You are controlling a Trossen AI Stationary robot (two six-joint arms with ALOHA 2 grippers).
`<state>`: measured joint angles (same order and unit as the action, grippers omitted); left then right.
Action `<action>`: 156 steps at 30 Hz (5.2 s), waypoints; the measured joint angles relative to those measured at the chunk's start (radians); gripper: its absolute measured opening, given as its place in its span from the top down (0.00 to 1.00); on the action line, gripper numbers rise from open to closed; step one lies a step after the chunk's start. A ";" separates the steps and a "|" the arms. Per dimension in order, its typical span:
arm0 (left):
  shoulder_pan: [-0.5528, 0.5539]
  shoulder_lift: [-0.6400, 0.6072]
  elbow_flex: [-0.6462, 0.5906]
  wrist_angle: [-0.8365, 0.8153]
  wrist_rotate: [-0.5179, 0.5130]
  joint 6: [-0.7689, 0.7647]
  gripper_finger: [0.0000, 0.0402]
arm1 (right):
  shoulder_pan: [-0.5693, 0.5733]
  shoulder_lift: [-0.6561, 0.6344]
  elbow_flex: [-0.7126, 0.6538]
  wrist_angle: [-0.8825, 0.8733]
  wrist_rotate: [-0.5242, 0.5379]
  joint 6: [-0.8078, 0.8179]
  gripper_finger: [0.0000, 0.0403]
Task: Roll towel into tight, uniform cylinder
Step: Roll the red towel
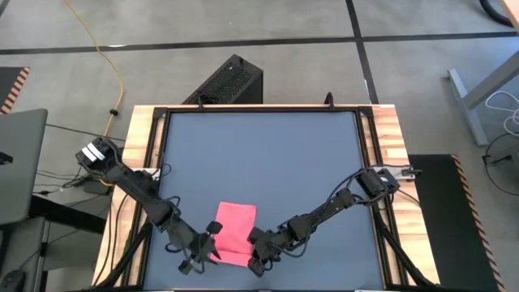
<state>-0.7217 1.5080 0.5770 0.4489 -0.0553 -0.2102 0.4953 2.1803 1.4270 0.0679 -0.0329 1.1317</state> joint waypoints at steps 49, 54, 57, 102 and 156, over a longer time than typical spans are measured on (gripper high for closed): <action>-0.052 0.284 0.141 -0.163 -0.243 -0.047 1.00 | -0.020 -0.003 0.001 -0.022 -0.079 -0.033 0.69; -0.070 0.235 0.139 -0.183 -0.239 -0.064 1.00 | -0.015 -0.008 0.001 -0.044 -0.146 -0.054 0.56; -0.077 0.201 0.139 -0.200 -0.247 -0.081 1.00 | -0.004 -0.034 0.001 -0.075 -0.140 -0.073 0.51; -0.113 0.178 0.085 -0.188 -0.483 -0.351 1.00 | 0.098 0.046 0.001 0.121 0.532 -1.341 0.52; -0.231 0.169 0.101 -0.393 -0.574 -0.543 0.73 | -0.093 0.095 0.111 -0.048 0.083 -0.289 0.95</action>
<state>-0.9531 1.6765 0.6781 0.0561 -0.6289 -0.7528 0.4028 2.2753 1.5383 0.0194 0.0498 0.8427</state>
